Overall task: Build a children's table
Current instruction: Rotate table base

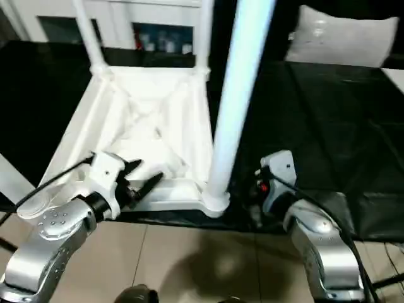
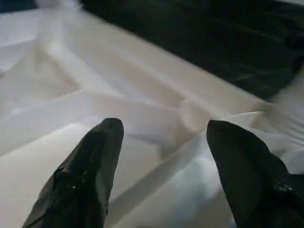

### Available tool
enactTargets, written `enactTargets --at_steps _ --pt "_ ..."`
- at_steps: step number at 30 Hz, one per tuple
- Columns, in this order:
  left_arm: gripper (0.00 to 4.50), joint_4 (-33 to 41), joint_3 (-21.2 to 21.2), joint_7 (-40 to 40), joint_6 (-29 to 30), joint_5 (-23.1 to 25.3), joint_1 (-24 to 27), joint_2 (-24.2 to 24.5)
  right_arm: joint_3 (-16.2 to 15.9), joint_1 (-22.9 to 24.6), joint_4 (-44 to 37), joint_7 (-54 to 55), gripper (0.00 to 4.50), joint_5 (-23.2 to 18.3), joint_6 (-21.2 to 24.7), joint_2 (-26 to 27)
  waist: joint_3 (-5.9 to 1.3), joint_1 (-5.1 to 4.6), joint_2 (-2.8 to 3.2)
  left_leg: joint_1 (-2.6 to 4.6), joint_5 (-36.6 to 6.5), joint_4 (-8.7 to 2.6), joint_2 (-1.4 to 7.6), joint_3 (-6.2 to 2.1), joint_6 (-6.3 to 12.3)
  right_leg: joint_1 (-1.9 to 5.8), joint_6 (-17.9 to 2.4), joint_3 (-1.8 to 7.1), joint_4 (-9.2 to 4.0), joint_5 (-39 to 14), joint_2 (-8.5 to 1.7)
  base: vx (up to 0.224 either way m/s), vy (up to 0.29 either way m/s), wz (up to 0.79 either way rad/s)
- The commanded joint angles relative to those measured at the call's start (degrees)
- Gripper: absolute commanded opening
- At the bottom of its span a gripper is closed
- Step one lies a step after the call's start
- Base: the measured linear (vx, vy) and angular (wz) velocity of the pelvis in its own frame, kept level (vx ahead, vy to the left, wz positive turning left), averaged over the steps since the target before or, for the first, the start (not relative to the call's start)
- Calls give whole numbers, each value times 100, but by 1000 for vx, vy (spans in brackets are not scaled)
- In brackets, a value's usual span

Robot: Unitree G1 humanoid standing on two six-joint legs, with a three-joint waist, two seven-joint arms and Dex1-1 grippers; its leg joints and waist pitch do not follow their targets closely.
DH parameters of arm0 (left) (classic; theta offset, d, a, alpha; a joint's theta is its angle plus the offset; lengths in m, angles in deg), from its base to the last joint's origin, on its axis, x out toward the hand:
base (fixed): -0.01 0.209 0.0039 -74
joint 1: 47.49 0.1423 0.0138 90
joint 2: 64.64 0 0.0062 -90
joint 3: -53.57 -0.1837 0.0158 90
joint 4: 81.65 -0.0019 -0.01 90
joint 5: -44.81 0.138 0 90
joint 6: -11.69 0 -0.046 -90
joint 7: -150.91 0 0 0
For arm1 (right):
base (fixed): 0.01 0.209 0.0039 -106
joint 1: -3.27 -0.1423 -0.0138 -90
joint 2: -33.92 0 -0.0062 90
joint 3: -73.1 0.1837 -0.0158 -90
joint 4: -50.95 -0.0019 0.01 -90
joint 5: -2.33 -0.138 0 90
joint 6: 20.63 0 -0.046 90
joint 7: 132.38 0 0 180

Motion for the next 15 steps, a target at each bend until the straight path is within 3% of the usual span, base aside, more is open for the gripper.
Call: enactTargets --at_steps 1,2,4,5,7,10,12,15 --pt "320 37 -161 -511 110 -225 -87 194 64 -17 -101 -185 450 -78 60 -188 -280 -4 -60 69 -2038 -633 373 -108 -124 181 -619 340 -620 -2516 -439 -53 -11 -3" --pt "289 -13 -263 -797 176 -244 -167 345 67 -16 -56 -301 450 -65 29 -315 -286 -1 -63 50 -1819 -644 374 -94 -90 172 -582 358 -608 -2445 -422 0 0 0" --pt "283 -273 -548 -1405 155 -147 -433 610 34 5 66 -681 450 -33 -103 -694 -304 -3 -70 67 -1634 -639 383 -62 -40 145 -599 379 -604 -2323 -397 0 0 0" --pt "283 -290 -565 -1427 156 -135 -449 622 33 7 70 -702 450 -33 -110 -713 -293 -4 -79 64 -1620 -641 374 -49 -20 138 -602 386 -617 -2364 -400 0 0 0" --pt "252 -528 -736 -1545 87 34 -643 701 43 25 84 -858 450 -55 -148 -869 -329 6 -75 78 -1427 -630 369 -20 21 153 -656 407 -592 -2103 -383 0 0 0" --pt "239 -688 -866 -1710 185 4 -868 736 82 78 -13 -1050 450 -154 -137 -1002 -392 14 -71 71 -1230 -622 378 28 101 180 -853 396 -542 -1632 -377 0 0 0" --pt "218 -864 -1047 -1872 207 97 -1110 793 30 175 -135 -1304 450 -242 -169 -1153 -443 25 -101 73 -793 -579 383 56 238 194 -1028 396 -467 -804 -348 0 0 0" --pt "198 -1002 -1164 -2033 222 180 -1269 857 -29 237 -187 -1486 450 -301 -219 -1262 -469 23 -105 63 -462 -531 376 75 425 210 -1231 379 -401 -199 -341 0 0 0"
